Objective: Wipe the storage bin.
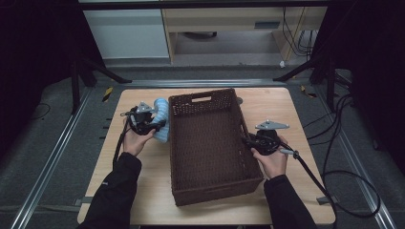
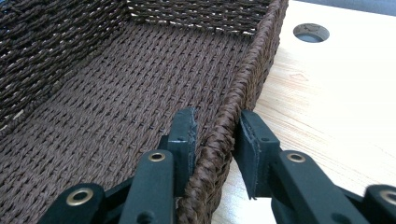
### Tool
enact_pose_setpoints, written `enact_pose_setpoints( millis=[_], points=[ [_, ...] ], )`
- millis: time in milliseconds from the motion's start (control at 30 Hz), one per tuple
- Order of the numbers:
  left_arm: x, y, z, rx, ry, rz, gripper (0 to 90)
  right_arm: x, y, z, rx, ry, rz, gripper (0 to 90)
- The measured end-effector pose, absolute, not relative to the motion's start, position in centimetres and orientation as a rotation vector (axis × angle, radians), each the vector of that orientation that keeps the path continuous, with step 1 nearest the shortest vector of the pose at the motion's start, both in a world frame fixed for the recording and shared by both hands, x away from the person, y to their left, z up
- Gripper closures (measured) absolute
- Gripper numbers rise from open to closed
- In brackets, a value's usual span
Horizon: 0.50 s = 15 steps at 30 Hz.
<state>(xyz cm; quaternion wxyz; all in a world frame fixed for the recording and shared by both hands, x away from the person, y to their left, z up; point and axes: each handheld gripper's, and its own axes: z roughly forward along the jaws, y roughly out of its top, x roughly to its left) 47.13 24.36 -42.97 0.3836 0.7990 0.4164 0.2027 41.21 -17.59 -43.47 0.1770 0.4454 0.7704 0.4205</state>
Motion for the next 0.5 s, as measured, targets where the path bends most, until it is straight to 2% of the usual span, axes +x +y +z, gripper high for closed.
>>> enact_pose_setpoints(
  millis=[267,500],
  points=[
    [46.4,23.9,-46.6,2.131,1.074,0.428,66.9,41.2,-17.6,-43.5,1.264,2.178,1.188,69.0],
    [45.9,24.1,-46.9,2.143,1.071,0.405,67.0,41.2,-17.6,-43.5,1.267,2.175,1.188,69.1]
  ],
)
